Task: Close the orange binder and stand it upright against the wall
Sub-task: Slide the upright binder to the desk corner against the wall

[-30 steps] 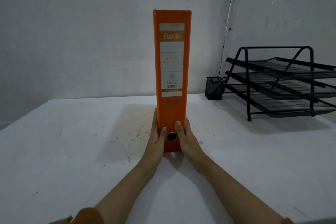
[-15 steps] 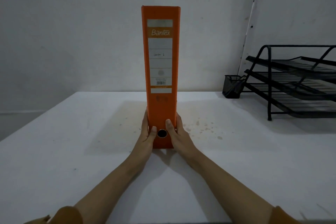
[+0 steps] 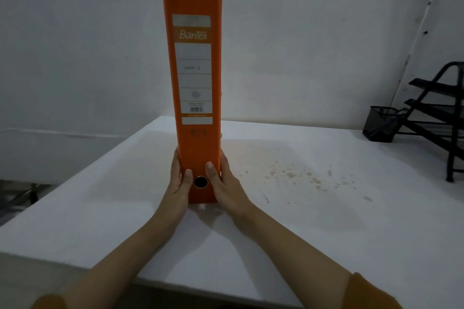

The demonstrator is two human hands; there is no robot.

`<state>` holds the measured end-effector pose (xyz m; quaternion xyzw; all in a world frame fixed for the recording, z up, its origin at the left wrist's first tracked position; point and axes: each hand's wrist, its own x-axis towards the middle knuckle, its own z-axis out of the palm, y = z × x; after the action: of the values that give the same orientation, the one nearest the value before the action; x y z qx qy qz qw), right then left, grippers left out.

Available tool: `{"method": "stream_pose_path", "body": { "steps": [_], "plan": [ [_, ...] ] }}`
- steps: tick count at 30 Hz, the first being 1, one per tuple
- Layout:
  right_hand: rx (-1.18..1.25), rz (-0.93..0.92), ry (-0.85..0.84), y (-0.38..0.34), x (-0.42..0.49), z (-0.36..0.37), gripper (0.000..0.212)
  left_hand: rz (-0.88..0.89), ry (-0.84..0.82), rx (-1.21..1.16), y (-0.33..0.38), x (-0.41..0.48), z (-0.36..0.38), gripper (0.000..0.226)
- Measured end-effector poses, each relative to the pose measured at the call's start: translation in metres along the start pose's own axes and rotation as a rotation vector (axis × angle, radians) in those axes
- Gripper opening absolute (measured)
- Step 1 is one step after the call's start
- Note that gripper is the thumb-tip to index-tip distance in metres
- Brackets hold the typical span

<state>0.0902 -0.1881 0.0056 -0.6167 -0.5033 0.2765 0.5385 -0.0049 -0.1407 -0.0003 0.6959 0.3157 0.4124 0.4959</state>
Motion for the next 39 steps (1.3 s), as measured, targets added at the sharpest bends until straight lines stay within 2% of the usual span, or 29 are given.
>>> {"method": "stream_pose_path", "body": {
  "steps": [3, 11, 19, 26, 28, 30, 33, 38, 39],
  "plan": [
    [0.003, -0.004, -0.057, -0.003, 0.011, 0.020, 0.058, 0.014, 0.037, 0.033, 0.000, 0.000, -0.020, 0.041],
    [0.003, -0.007, -0.155, -0.005, 0.043, 0.060, 0.057, 0.028, 0.107, 0.082, -0.012, 0.015, -0.062, 0.043],
    [0.040, -0.010, -0.152, 0.005, 0.073, 0.077, 0.057, 0.042, 0.107, 0.157, -0.030, 0.039, -0.087, 0.050],
    [-0.076, -0.047, -0.136, 0.014, 0.103, 0.090, 0.053, 0.050, 0.086, 0.066, -0.039, 0.068, -0.107, 0.059],
    [-0.118, -0.080, -0.143, 0.016, 0.110, 0.094, 0.060, 0.047, 0.081, 0.034, -0.043, 0.077, -0.115, 0.068],
    [-0.144, -0.106, -0.161, 0.018, 0.118, 0.097, 0.072, 0.051, 0.067, 0.027, -0.050, 0.087, -0.123, 0.088],
    [-0.190, -0.123, -0.184, 0.021, 0.132, 0.102, 0.075, 0.025, 0.067, 0.043, -0.060, 0.103, -0.133, 0.106],
    [-0.242, -0.118, -0.184, 0.029, 0.155, 0.110, 0.062, 0.002, 0.074, 0.056, -0.068, 0.124, -0.141, 0.110],
    [-0.259, -0.120, -0.182, 0.029, 0.159, 0.110, 0.060, -0.002, 0.072, 0.051, -0.068, 0.127, -0.142, 0.104]
  ]
}}
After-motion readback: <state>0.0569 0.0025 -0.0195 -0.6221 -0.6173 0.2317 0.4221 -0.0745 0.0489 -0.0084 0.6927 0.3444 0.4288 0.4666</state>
